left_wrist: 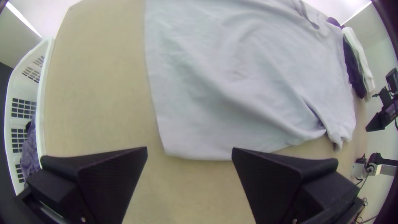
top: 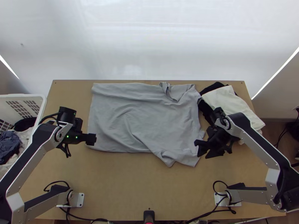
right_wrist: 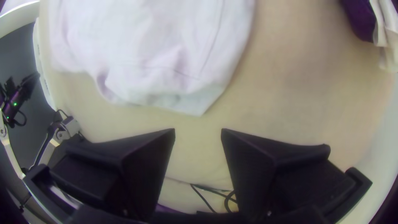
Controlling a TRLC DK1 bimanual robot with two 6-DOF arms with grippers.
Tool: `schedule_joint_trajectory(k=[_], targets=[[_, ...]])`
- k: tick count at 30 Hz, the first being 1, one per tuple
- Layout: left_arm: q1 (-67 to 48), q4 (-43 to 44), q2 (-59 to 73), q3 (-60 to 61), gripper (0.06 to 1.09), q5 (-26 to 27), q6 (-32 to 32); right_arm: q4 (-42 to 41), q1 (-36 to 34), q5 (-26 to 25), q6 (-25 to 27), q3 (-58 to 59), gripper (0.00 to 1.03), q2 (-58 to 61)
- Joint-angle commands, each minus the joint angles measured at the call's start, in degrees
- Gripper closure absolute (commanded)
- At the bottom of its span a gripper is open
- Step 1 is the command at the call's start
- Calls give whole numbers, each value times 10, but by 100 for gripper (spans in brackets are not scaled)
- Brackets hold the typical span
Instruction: Fold the t-shirt
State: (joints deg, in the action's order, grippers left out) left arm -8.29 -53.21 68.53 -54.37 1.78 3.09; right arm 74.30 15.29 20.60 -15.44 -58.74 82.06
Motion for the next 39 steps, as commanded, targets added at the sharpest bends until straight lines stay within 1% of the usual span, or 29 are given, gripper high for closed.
schedule_joint_trajectory(k=[1,2,6,14,28,29,31,34,35,36,39], targets=[[-8,-5,-27,13,10,-8,8,-51,12,1,0,6,49,38],[-8,-4,-29,13,10,-8,8,-59,11,1,1,3,47,45],[-7,-4,-34,12,10,-13,9,-80,11,1,1,-4,45,74],[5,-4,-38,1,10,-26,3,-117,18,-2,-1,-4,45,109],[65,-3,-36,-17,10,-26,-34,-138,17,-43,0,22,46,129],[67,-3,-36,-19,10,-26,-34,-142,17,-46,0,24,50,129],[70,-3,-36,-20,10,-26,-39,-152,18,-52,1,26,63,128],[78,-3,-37,-20,10,-26,-48,-166,18,-59,1,28,88,120],[83,-3,-36,-19,10,-26,-55,-174,18,-63,2,30,98,113],[93,-3,-34,-18,11,-25,-63,-178,18,-64,3,31,100,108],[115,-15,-30,-7,11,-19,-101,-177,19,-66,6,29,100,98]])
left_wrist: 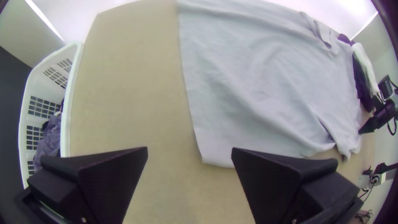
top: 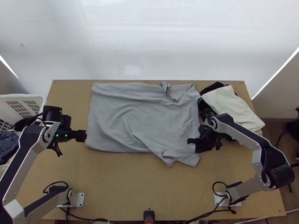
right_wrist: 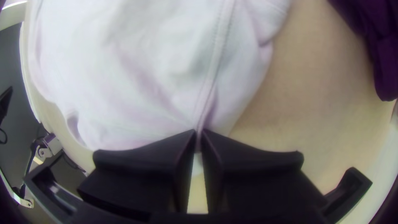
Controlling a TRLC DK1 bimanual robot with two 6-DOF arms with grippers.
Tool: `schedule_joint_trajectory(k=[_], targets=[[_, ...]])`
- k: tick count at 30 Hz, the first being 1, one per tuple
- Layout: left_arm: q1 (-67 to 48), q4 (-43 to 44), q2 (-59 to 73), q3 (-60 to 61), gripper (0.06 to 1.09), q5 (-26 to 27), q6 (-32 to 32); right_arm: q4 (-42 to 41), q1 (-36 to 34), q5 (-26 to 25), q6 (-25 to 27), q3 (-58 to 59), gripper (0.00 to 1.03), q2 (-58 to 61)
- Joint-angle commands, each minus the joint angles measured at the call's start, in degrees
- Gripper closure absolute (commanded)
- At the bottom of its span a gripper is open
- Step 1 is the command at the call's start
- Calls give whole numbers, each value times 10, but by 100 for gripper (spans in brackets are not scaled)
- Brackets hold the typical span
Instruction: Fold the t-shirt
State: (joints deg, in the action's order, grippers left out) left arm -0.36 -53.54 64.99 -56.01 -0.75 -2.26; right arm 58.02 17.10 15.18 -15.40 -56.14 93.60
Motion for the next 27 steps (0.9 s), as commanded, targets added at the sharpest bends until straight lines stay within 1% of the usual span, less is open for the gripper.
schedule_joint_trajectory(k=[1,2,4,5,7,8,9,10,12,15,19,23,24,27], targets=[[41,-32,12,13,11,10,-66,-14,0,-12,5,2,100,-20],[45,-55,23,15,11,11,-81,-14,-1,-12,5,2,100,-24],[47,-97,47,14,11,14,-91,-13,-2,-11,5,-2,100,-26],[50,-103,56,13,11,34,-91,-13,-2,-11,5,-4,100,-28],[65,-115,62,13,11,117,-96,-12,-1,-11,4,-7,100,-33],[76,-108,64,14,11,156,-94,-12,-1,-11,3,-8,100,-34],[79,-102,66,17,11,182,-92,-12,-1,-11,3,-10,100,-34],[77,-90,66,25,11,190,-92,-12,0,-11,2,-10,100,-36],[72,-27,57,54,11,186,-84,-11,1,-11,1,-11,100,-40],[62,1,58,79,11,182,-93,-8,0,-11,3,-12,100,-45],[41,-1,62,96,11,162,-109,-5,-3,-11,4,-14,100,-48],[33,5,60,113,11,104,-143,-5,-8,-11,4,-20,100,-54],[33,19,57,117,11,95,-150,-4,-9,-11,5,-21,100,-56],[35,38,58,118,11,91,-152,-2,-9,-11,4,-22,100,-64]])
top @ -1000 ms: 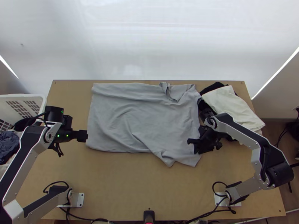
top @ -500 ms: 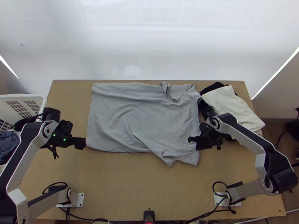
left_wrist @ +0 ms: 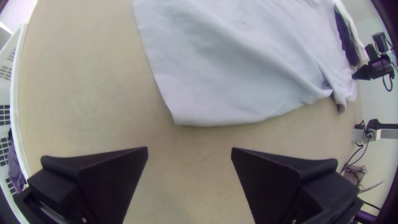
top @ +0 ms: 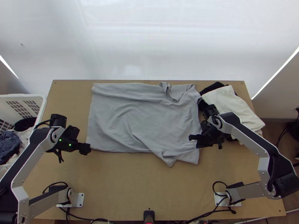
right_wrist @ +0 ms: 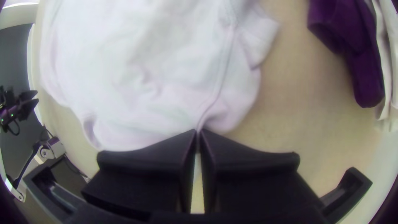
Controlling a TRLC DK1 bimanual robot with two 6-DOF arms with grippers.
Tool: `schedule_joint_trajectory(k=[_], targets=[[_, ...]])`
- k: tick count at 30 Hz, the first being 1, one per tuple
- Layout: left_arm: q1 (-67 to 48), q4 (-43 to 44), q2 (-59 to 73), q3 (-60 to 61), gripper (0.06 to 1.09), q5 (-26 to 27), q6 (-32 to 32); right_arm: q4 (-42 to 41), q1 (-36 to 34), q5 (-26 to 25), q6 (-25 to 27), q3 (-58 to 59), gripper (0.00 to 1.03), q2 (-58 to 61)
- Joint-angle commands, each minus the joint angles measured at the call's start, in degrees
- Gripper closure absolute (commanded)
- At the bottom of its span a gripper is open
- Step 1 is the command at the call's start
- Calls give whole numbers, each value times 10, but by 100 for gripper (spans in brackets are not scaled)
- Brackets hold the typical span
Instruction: Fold the t-shirt
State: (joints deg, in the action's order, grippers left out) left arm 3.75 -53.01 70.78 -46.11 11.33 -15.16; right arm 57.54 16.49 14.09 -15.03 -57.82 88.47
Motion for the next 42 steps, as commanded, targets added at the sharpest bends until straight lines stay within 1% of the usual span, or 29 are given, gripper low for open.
schedule_joint_trajectory(k=[1,5,8,10,13,15,17,18,19,20,21,22,24,27,29,35,36,37,38,39,40,41,42], targets=[[-6,37,1,20,11,-30,-23,4,-3,0,0,-5,100,-15],[-7,75,4,25,11,-30,-22,7,-2,0,-2,-3,100,-20],[-15,103,14,26,11,-29,-8,8,0,0,-2,2,100,-21],[-30,126,23,26,11,-29,13,8,3,0,-3,5,100,-22],[-69,129,52,27,12,-28,30,7,9,1,-4,6,100,-22],[-92,129,76,25,27,-29,45,8,10,1,-6,5,100,-22],[-101,134,95,24,46,-28,61,8,10,0,-7,3,100,-27],[-103,138,99,22,57,-29,72,8,10,0,-7,3,100,-29],[-103,143,99,22,74,-29,76,8,10,0,-7,3,100,-30],[-104,148,95,20,90,-29,80,8,10,0,-7,5,100,-33],[-104,150,93,15,96,-29,83,8,9,0,-7,7,100,-35],[-104,150,92,9,105,-29,83,8,8,0,-7,10,100,-37],[-103,150,98,-13,105,-29,85,8,6,0,-6,14,100,-40],[-87,171,117,-72,105,-28,126,7,5,0,-6,19,100,-41],[-77,172,144,-123,105,-25,138,7,6,0,-6,21,100,-41],[-49,170,284,-270,105,-32,217,6,8,0,-7,23,100,-41],[-50,172,306,-286,105,-42,224,6,9,0,-7,22,100,-41],[-54,172,322,-297,104,-49,226,6,10,0,-8,23,100,-41],[-61,172,334,-304,92,-49,225,6,11,0,-8,23,100,-41],[-71,172,339,-310,66,-50,224,6,13,0,-9,23,100,-42],[-79,168,339,-313,53,-51,224,6,15,0,-9,23,100,-42],[-83,172,333,-312,38,-52,224,6,16,0,-9,23,100,-43],[-85,173,328,-312,9,-51,226,6,16,0,-9,23,100,-44]])
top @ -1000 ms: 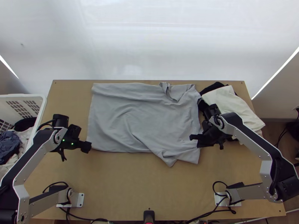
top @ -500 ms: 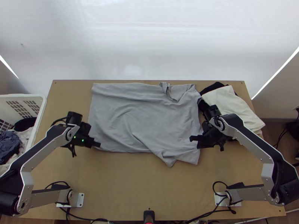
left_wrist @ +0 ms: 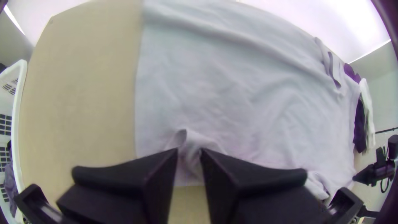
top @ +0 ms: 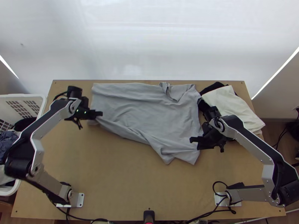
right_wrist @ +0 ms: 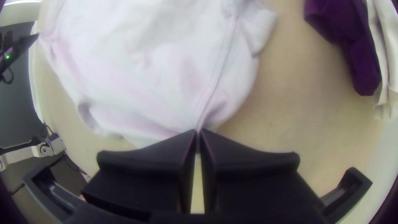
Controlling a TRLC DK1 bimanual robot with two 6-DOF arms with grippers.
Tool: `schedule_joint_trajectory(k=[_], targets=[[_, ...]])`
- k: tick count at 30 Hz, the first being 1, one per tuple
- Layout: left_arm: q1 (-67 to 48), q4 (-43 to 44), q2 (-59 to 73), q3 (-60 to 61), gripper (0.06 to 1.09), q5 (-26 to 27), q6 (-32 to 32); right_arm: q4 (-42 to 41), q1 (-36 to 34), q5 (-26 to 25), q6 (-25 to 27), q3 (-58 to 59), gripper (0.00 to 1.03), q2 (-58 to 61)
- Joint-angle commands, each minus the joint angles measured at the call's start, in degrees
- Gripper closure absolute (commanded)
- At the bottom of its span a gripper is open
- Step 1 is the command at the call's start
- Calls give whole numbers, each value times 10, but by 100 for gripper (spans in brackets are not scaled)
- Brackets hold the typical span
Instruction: Fold the t-shirt
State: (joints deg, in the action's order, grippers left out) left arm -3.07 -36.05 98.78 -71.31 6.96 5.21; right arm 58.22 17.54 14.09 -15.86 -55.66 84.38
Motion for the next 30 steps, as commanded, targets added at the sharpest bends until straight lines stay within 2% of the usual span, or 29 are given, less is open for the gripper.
schedule_joint_trajectory(k=[1,8,11,13,15,17,18,19,20,23,25,30], targets=[[-17,3,38,-59,10,-6,24,-1,6,0,-1,1,100,-4],[-4,6,-101,-7,10,0,22,-4,6,0,-1,13,100,-11],[9,-27,-176,27,10,21,6,-4,3,0,-1,12,100,-12],[10,-69,-205,45,11,21,-30,-4,1,0,-1,12,100,-13],[4,-134,-210,49,11,28,-40,-5,0,0,-1,12,100,-13],[5,-209,-205,57,11,108,-45,-6,0,0,-1,13,100,-13],[4,-234,-200,65,11,133,-55,-6,1,0,-1,12,100,-13],[1,-253,-196,74,17,147,-59,-6,1,0,-1,11,100,-13],[-4,-256,-194,88,21,152,-67,-6,2,0,-1,11,100,-13],[-21,-198,-192,132,21,147,-58,-6,1,0,-1,11,100,-13],[-39,-149,-188,152,21,120,-46,-6,1,0,-1,13,100,-15],[-61,-84,-150,153,20,110,-26,-6,2,0,-1,15,100,-18]])
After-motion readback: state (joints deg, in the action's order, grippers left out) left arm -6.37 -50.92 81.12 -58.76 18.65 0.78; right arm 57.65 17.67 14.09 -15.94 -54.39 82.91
